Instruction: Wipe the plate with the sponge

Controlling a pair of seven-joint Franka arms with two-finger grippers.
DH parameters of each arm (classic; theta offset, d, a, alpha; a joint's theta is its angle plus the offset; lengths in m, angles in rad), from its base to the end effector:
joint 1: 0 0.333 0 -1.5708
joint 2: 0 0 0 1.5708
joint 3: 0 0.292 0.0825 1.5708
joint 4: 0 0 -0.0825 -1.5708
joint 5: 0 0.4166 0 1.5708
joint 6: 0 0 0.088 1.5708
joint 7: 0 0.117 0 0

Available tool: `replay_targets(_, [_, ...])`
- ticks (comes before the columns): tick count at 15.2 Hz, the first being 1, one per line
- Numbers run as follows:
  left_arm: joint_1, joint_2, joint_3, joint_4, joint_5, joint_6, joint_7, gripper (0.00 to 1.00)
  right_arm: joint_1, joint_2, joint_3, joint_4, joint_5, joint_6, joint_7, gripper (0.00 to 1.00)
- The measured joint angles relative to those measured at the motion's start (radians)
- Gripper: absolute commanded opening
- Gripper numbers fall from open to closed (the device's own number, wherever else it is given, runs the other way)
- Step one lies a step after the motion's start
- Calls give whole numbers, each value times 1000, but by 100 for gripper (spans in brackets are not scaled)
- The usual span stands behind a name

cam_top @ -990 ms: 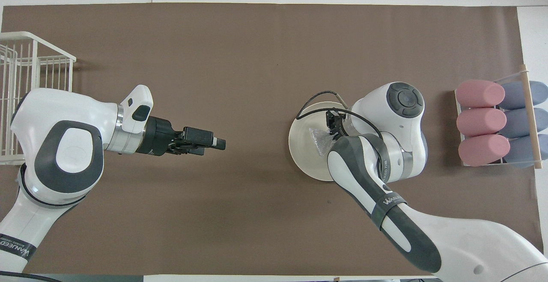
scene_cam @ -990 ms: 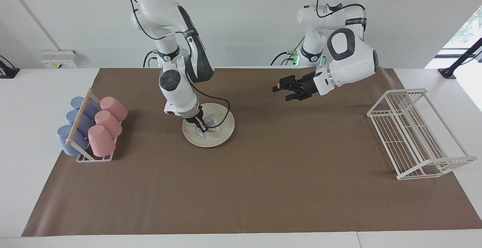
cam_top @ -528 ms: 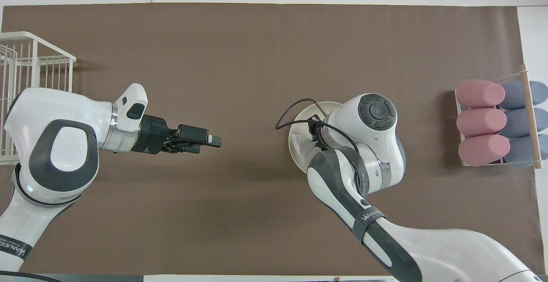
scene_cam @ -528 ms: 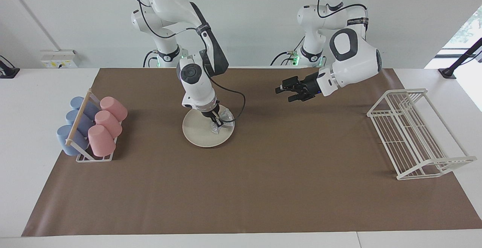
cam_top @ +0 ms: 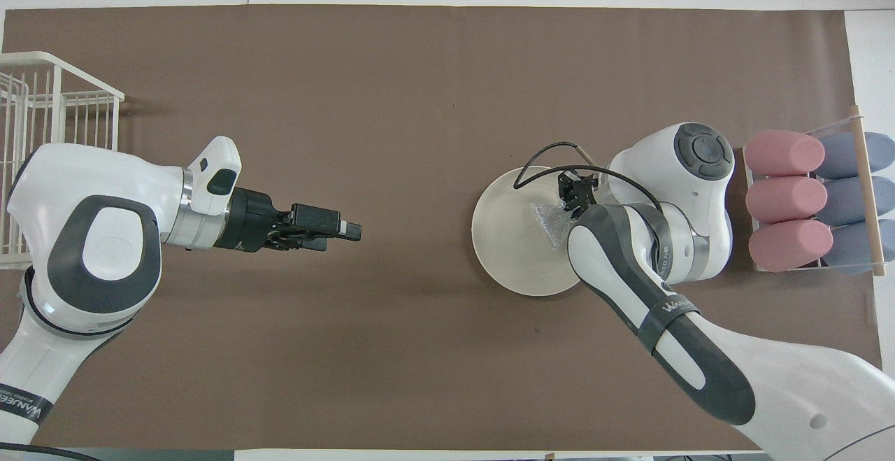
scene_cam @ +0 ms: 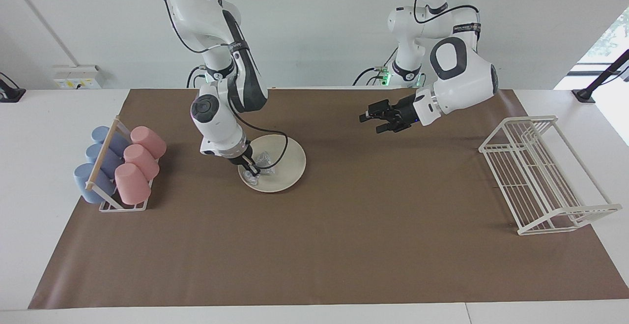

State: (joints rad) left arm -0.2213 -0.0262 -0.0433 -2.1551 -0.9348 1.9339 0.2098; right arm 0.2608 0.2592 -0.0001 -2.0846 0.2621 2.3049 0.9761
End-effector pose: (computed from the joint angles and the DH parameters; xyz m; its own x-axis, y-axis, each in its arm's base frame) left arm 0.5167 -0.2051 0.3714 0.9805 -0.1041 -0.1669 0.0526 -0.6787 0.7325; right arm 0.5725 0.1602 0.2426 0.6187 -0.7636 -0.1846 -0.7825 -0.6200 -0.0581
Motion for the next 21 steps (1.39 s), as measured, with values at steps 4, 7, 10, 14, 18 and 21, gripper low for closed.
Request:
replay_targets(4, [0, 0, 0, 0, 0, 0, 0, 100, 13, 0, 4, 0, -7, 0, 30, 0])
replay_targets(7, [0, 0, 0, 0, 0, 0, 0, 100, 71, -1, 5, 1, -8, 0, 131, 0])
replay_targets(10, [1, 0, 0, 0, 0, 0, 0, 100, 130, -2, 6, 1, -8, 4, 225, 0])
replay_targets(14, [2, 0, 0, 0, 0, 0, 0, 100, 147, -2, 8, 0, -8, 16, 267, 0])
replay_targets(18, [2, 0, 0, 0, 0, 0, 0, 100, 185, -2, 9, 8, -8, 22, 321, 0])
replay_targets(21, [3, 0, 0, 0, 0, 0, -1, 100, 204, -2, 10, 60, -8, -34, 375, 0])
